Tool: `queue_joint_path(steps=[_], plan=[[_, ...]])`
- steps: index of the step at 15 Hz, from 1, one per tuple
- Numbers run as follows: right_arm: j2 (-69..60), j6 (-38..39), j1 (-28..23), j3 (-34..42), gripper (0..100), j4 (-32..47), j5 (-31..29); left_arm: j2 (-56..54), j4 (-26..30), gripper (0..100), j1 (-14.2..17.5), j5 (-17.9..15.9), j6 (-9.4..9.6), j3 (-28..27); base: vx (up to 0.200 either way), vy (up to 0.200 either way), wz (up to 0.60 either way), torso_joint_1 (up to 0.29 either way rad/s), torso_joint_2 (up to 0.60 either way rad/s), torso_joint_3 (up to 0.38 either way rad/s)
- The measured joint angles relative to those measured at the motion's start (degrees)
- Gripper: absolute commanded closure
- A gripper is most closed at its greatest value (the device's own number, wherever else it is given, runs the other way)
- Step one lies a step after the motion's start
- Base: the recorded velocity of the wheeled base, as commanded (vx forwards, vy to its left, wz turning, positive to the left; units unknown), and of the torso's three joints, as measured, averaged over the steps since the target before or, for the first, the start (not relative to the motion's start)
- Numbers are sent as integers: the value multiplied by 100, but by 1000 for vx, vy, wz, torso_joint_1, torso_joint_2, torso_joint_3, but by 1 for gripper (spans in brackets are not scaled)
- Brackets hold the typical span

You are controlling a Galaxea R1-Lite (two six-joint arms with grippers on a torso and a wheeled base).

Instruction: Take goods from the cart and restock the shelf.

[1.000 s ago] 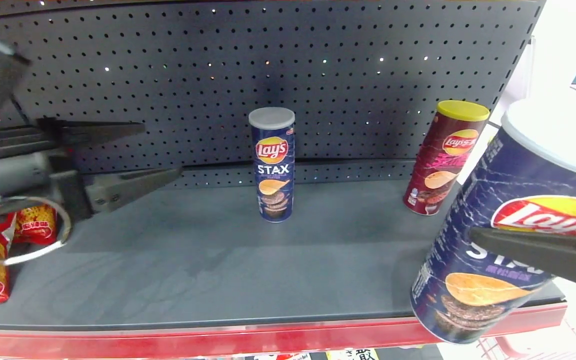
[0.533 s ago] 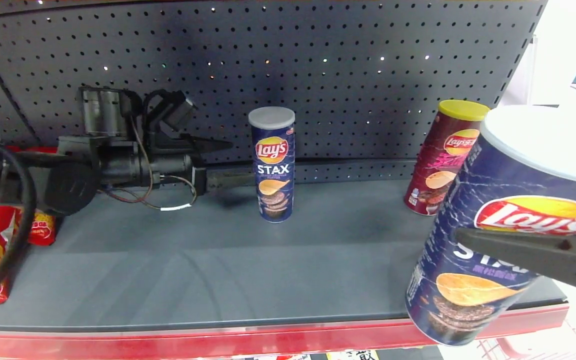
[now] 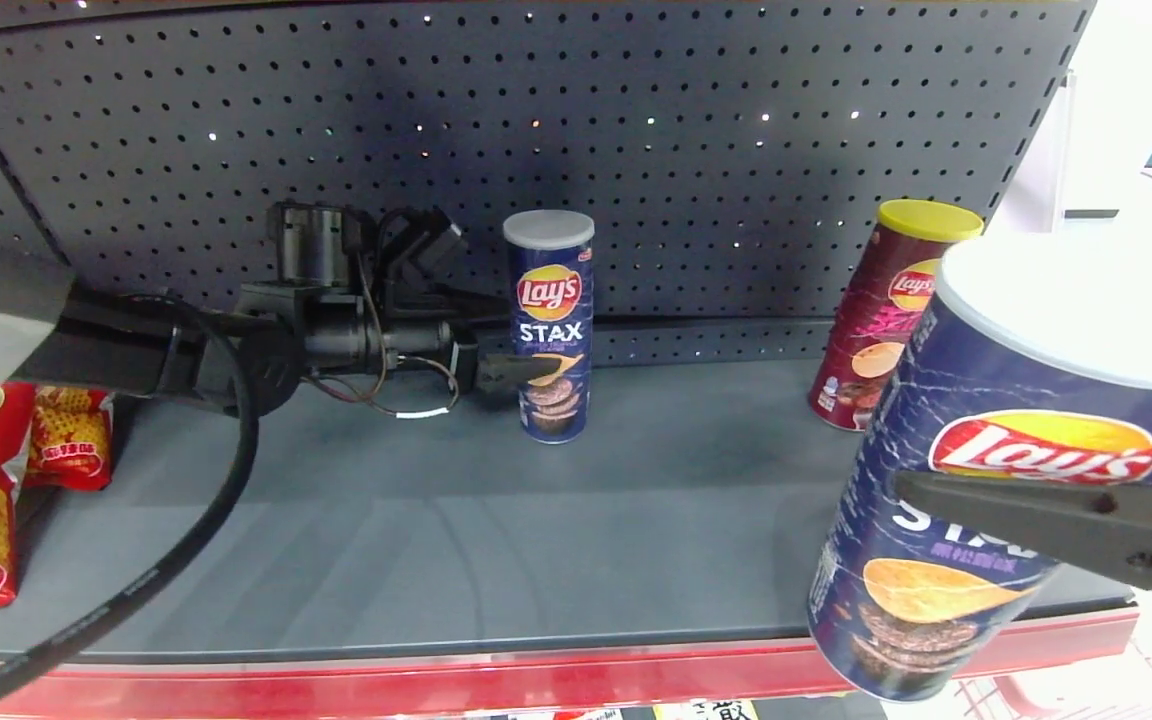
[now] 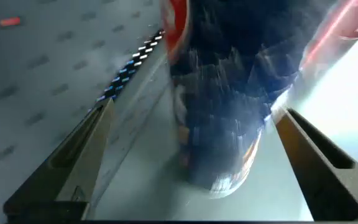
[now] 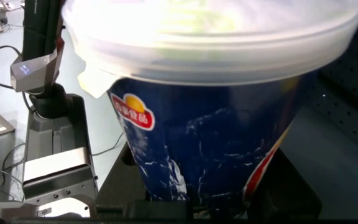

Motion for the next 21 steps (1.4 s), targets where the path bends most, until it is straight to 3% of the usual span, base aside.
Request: queue_joint_path(steps=[6,11,12,18,21], plan=[[-28,-11,12,122,100,2,0,174,-284,0,-545,160,-276,-89,0,0,0,0,0,0],[-63,-4,17,171,100,2,-6,215,-712,0,-586,416,-273,206,0,0,0,0,0,0],[-67,-4,17,177,100,2,-6,179,-772,100,-579,507,-276,355,0,0,0,0,0,0],[-59,-9,17,172,100,5,-11,-265,-807,100,-551,562,-418,744,0,0,0,0,0,0],[-34,-20,67,141,100,2,-26,-887,-791,100,-597,538,-427,1345,0,0,0,0,0,0]])
